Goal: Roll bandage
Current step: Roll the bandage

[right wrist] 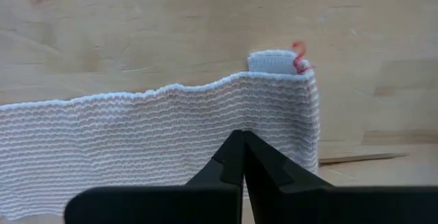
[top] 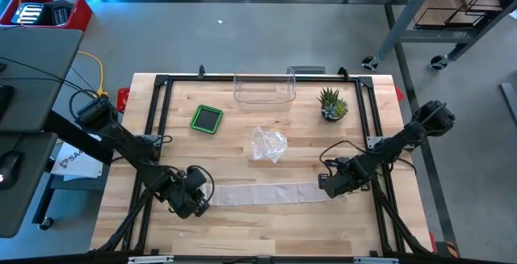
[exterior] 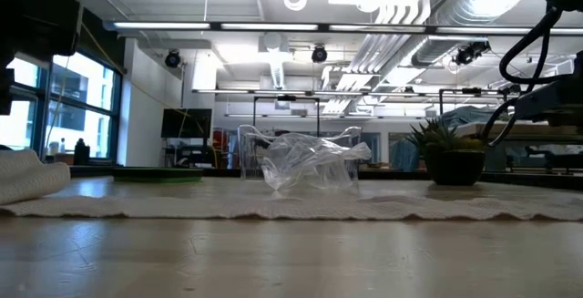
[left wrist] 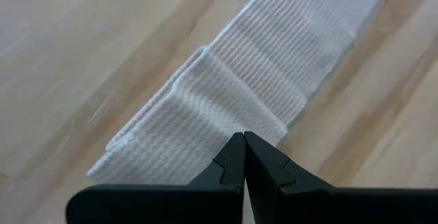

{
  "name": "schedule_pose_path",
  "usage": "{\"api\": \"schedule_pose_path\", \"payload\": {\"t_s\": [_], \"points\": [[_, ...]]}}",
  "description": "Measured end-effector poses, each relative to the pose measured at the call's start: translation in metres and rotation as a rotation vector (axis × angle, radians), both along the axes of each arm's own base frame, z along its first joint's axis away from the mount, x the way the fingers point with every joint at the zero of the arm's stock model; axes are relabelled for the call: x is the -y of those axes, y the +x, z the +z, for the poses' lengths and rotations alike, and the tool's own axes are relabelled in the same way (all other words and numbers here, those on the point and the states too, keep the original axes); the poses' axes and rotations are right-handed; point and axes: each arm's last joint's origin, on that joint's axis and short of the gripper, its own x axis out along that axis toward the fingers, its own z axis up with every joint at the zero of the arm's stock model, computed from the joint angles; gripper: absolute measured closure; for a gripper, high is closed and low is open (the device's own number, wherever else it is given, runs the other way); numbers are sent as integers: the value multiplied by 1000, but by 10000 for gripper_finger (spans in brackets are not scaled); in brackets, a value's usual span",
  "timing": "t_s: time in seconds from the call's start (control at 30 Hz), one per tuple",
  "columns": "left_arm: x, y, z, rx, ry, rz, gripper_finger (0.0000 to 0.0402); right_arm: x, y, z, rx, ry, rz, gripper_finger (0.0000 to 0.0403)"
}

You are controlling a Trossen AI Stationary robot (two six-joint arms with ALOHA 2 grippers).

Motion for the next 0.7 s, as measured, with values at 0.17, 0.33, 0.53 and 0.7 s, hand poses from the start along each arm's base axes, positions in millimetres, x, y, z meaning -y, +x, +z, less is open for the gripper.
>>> {"api": "schedule_pose_path", "payload": {"t_s": [0.17,0.33,0.53,0.7], "points": [[-4,-5,-18,2,-77,47,401,0,0,0,-5,0,0,403],[-6,-10,-29,1,-144,86,402,0,-1,0,-23,13,-3,403],[-4,-21,-32,-101,-151,36,402,1,-5,0,-72,26,-1,403],[0,-27,-33,-127,-147,4,402,1,-7,0,-108,37,0,403]]}}
